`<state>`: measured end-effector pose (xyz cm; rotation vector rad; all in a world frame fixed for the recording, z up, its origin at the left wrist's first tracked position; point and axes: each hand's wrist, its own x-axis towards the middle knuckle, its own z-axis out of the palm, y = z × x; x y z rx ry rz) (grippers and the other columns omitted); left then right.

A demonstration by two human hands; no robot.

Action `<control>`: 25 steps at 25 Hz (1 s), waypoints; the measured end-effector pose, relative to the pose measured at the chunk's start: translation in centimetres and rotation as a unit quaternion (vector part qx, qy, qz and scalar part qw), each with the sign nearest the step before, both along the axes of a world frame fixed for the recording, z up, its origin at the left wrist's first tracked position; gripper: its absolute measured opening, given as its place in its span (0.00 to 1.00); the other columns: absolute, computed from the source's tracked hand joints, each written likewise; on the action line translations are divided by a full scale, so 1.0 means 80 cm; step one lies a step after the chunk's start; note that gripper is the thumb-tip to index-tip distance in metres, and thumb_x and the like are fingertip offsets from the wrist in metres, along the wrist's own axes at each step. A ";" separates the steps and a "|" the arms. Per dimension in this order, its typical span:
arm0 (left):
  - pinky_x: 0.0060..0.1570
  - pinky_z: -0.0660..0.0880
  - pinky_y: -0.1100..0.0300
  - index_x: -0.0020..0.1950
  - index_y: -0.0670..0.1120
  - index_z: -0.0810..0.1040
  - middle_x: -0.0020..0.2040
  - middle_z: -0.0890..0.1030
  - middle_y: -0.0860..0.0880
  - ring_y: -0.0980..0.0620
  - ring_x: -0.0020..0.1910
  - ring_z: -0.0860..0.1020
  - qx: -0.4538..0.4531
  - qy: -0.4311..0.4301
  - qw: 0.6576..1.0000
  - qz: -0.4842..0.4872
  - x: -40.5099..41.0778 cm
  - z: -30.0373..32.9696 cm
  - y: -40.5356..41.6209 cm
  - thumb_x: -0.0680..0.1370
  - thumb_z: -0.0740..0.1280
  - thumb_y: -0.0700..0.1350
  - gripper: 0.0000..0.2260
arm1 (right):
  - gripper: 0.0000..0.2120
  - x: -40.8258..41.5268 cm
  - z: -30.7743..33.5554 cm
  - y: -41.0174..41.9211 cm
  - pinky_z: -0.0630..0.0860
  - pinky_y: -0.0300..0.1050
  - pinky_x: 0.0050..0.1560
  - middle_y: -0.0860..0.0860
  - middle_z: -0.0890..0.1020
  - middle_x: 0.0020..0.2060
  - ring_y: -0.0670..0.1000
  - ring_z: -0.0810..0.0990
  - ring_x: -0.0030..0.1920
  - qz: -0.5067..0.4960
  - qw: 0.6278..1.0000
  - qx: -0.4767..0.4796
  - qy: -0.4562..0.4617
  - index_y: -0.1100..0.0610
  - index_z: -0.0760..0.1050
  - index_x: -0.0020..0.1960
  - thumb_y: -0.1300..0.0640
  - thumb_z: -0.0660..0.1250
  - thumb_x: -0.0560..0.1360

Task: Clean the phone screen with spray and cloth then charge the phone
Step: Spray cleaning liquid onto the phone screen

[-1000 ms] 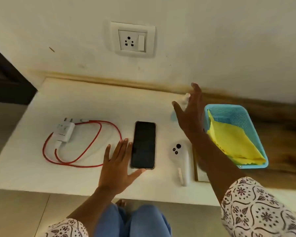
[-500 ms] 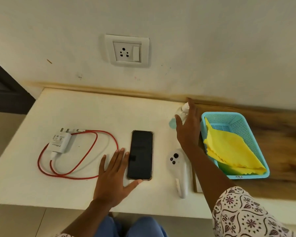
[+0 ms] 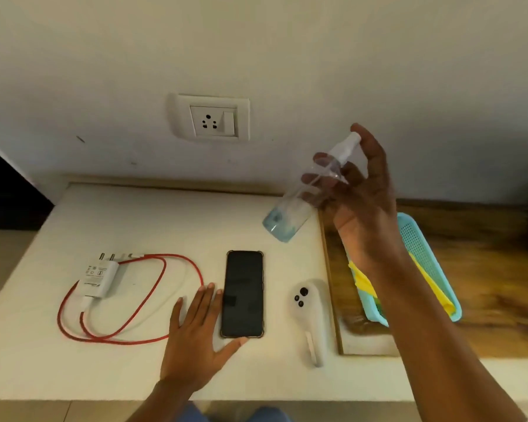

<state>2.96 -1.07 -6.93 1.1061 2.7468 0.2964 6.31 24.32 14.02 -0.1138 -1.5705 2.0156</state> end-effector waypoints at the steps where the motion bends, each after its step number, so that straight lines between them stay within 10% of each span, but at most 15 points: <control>1: 0.70 0.45 0.47 0.74 0.45 0.61 0.74 0.62 0.45 0.43 0.72 0.62 0.003 0.001 1.000 -0.001 0.000 -0.001 0.000 0.72 0.49 0.72 0.40 | 0.33 0.005 0.006 -0.007 0.79 0.51 0.48 0.56 0.79 0.52 0.57 0.80 0.51 0.039 0.999 -0.024 0.002 0.51 0.57 0.71 0.65 0.66 0.71; 9: 0.68 0.62 0.40 0.72 0.44 0.66 0.72 0.67 0.45 0.44 0.71 0.65 -0.008 -0.007 1.000 0.000 -0.003 0.000 0.000 0.71 0.52 0.72 0.40 | 0.35 0.017 0.017 -0.027 0.78 0.55 0.46 0.55 0.78 0.50 0.54 0.79 0.47 0.181 0.983 -0.017 -0.017 0.45 0.58 0.71 0.64 0.63 0.68; 20: 0.74 0.48 0.46 0.74 0.46 0.62 0.74 0.62 0.47 0.46 0.73 0.60 0.006 -0.007 1.000 0.001 -0.001 0.000 0.001 0.71 0.48 0.74 0.41 | 0.25 0.001 -0.055 -0.040 0.76 0.42 0.31 0.44 0.79 0.37 0.46 0.76 0.34 0.110 0.968 0.099 -0.201 0.40 0.67 0.63 0.63 0.55 0.72; 25: 0.74 0.44 0.47 0.75 0.47 0.59 0.75 0.59 0.48 0.47 0.74 0.57 0.016 -0.004 1.000 0.003 -0.001 -0.004 -0.001 0.71 0.48 0.74 0.41 | 0.22 0.008 -0.081 -0.043 0.76 0.41 0.28 0.51 0.81 0.36 0.47 0.78 0.31 0.151 0.965 0.005 -0.213 0.46 0.66 0.65 0.59 0.57 0.72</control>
